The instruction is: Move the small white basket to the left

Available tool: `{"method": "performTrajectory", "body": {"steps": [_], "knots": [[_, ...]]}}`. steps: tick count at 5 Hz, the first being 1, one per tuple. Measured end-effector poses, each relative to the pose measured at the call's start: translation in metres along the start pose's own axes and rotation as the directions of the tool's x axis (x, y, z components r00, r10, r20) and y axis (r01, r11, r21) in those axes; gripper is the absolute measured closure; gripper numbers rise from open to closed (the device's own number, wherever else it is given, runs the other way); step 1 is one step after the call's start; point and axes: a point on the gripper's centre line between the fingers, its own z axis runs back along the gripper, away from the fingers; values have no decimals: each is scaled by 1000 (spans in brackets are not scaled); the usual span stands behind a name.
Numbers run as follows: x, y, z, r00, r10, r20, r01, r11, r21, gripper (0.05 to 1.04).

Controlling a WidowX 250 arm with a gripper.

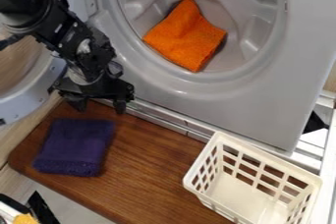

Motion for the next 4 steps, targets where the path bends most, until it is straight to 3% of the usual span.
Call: {"method": "performTrajectory", "body": {"steps": [1, 4], "knots": [[-7, 0, -4, 1000, 9, -25, -10, 1000, -1, 85], [-28, -53, 36, 999, -31, 19, 34, 984, -177, 85]]}}
